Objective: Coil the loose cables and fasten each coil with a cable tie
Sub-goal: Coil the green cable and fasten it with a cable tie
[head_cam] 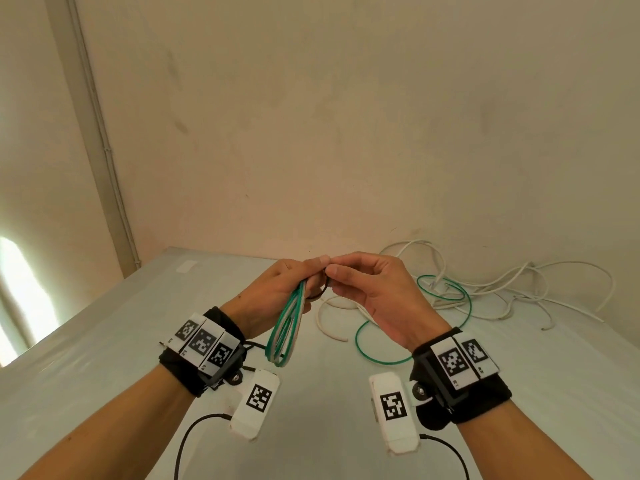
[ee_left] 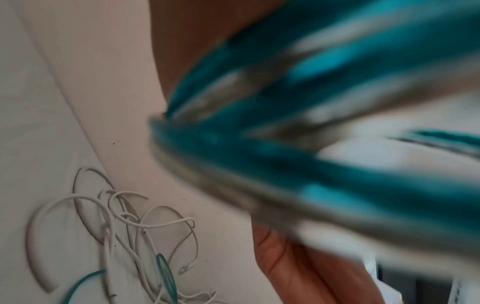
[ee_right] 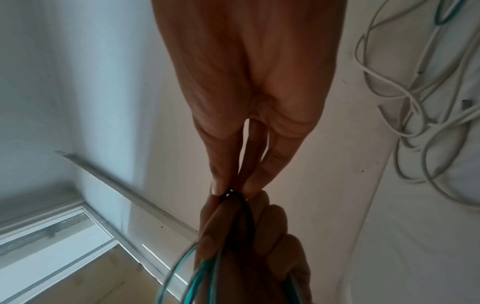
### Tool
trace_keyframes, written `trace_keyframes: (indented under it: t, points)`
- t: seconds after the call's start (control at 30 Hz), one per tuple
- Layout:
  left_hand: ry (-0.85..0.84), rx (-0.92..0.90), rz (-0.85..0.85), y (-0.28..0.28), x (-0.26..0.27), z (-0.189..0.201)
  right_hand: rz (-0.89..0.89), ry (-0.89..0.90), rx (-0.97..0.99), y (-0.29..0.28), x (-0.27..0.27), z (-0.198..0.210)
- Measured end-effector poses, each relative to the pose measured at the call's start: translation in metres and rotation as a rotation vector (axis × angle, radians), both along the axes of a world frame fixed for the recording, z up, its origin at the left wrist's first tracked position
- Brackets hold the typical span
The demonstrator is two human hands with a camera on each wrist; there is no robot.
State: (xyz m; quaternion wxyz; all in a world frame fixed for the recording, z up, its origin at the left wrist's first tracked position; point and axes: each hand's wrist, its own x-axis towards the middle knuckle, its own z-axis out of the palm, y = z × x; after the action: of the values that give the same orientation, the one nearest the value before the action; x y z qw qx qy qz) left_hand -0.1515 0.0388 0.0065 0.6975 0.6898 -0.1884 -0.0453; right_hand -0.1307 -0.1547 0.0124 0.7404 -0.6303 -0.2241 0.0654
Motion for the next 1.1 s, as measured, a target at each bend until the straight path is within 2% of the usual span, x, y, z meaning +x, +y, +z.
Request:
trace_keyframes:
  t: [0.17, 0.3, 0.47, 0.6, 0.83, 1.1]
  points:
    - [-0.123, 0.242, 0.169, -0.002, 0.000, -0.002, 0.000, 0.015, -0.055, -0.003, 0.000, 0.001]
    - [-0.179, 0.312, 0.249, -0.003, 0.000, -0.003, -0.011, 0.084, -0.029, -0.008, 0.004, 0.002]
    - [0.004, 0.196, 0.249, 0.004, 0.008, -0.010, -0.006, 0.155, -0.047, -0.020, 0.010, 0.008]
    - [-0.036, 0.247, 0.219, 0.008, 0.011, -0.016, -0.050, 0.087, -0.172, -0.020, 0.012, 0.013]
    - [-0.086, 0.219, 0.172, 0.001, 0.013, -0.021, -0.234, -0.190, -0.498, -0.013, 0.016, 0.021]
    - [-0.120, 0.222, 0.224, -0.006, 0.014, -0.025, -0.262, -0.316, -0.554, -0.006, 0.008, 0.025]
